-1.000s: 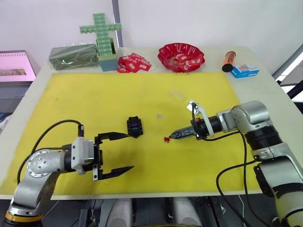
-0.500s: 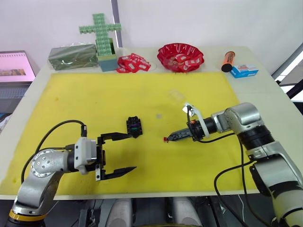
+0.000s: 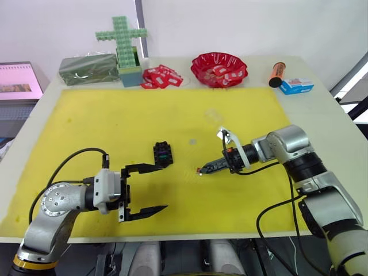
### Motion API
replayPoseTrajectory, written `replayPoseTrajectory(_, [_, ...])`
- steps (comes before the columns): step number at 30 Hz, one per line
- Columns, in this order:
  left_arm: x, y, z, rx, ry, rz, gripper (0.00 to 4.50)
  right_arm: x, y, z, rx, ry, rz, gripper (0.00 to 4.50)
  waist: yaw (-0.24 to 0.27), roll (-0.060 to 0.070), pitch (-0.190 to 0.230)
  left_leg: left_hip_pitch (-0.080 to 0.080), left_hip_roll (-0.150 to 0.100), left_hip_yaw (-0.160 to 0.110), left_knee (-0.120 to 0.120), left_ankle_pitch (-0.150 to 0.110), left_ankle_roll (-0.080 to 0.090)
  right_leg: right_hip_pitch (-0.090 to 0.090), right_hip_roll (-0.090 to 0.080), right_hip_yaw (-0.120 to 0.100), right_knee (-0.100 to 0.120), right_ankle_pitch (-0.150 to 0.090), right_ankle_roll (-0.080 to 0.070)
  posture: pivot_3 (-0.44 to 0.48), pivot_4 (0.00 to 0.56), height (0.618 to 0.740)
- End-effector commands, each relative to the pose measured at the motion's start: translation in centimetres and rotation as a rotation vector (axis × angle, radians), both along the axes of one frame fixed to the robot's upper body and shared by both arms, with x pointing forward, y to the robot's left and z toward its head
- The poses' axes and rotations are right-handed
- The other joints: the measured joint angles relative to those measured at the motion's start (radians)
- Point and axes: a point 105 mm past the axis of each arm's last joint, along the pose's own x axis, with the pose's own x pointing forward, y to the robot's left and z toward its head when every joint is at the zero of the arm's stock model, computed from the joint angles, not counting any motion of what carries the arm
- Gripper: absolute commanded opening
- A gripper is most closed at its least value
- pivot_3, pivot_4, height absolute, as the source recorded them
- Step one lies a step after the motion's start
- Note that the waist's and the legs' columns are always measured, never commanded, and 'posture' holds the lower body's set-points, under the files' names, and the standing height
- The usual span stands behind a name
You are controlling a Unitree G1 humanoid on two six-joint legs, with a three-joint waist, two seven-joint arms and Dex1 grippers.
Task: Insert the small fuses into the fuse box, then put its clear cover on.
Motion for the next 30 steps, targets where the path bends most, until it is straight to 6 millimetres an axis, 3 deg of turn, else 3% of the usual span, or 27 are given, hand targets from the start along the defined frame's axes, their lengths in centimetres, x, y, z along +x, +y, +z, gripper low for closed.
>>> replayPoseTrajectory(1, [-0.4, -0.2, 0.6, 0.000, -0.031, -0.012, 4.50, 0.2, -0.1, 0.3, 0.012, -0.019, 0.002, 0.97, 0.000, 0.000, 0.000, 0.000, 0.000, 0.000, 0.000, 0.000, 0.000, 0.000, 0.000, 0.000, 0.000, 0.000, 0.000, 0.000, 0.150, 0.740])
replayPoseTrajectory(10, [-0.4, -0.5, 0.6, -0.009, -0.030, -0.012, 4.50, 0.7, -0.2, 0.0, -0.004, -0.028, -0.019, 0.97, 0.000, 0.000, 0.000, 0.000, 0.000, 0.000, 0.000, 0.000, 0.000, 0.000, 0.000, 0.000, 0.000, 0.000, 0.000, 0.000, 0.150, 0.740])
replayPoseTrajectory(15, [-0.4, -0.5, 0.6, -0.014, -0.029, -0.002, 4.50, 0.7, -0.4, 0.2, 0.004, -0.048, -0.025, 0.03, 0.000, 0.000, 0.000, 0.000, 0.000, 0.000, 0.000, 0.000, 0.000, 0.000, 0.000, 0.000, 0.000, 0.000, 0.000, 0.000, 0.150, 0.740])
replayPoseTrajectory(18, [-0.4, -0.4, 0.5, -0.015, -0.026, 0.008, 4.50, 0.5, -0.5, 0.6, -0.003, -0.069, -0.012, 0.03, 0.000, 0.000, 0.000, 0.000, 0.000, 0.000, 0.001, 0.000, 0.000, 0.000, 0.000, 0.000, 0.000, 0.000, 0.000, 0.000, 0.150, 0.740])
replayPoseTrajectory(23, [0.2, 1.6, 0.8, -0.032, -0.034, 0.141, 4.50, 0.1, 1.1, 5.3, 0.044, -0.268, 0.040, 0.03, 0.000, 0.000, 0.000, 0.000, 0.000, -0.002, 0.000, 0.000, 0.000, -0.001, 0.000, 0.000, 0.001, 0.000, 0.000, 0.000, 0.150, 0.740])
replayPoseTrajectory(27, [1.2, 4.0, 1.5, -0.055, -0.036, 0.313, 4.50, -0.5, 3.8, 8.9, -0.003, -0.622, 0.086, 0.03, -0.003, 0.000, 0.000, 0.000, 0.001, -0.003, -0.001, 0.000, 0.000, -0.001, 0.001, 0.000, 0.001, 0.000, 0.000, 0.000, 0.150, 0.740])
replayPoseTrajectory(30, [2.7, 5.9, 1.6, -0.070, -0.007, 0.423, 4.50, -0.2, 5.8, 10.4, -0.087, -0.821, 0.122, 0.03, -0.003, 0.000, 0.000, 0.000, 0.001, -0.004, -0.001, 0.000, 0.000, -0.001, 0.001, 0.000, 0.001, 0.000, 0.000, 0.000, 0.150, 0.740])
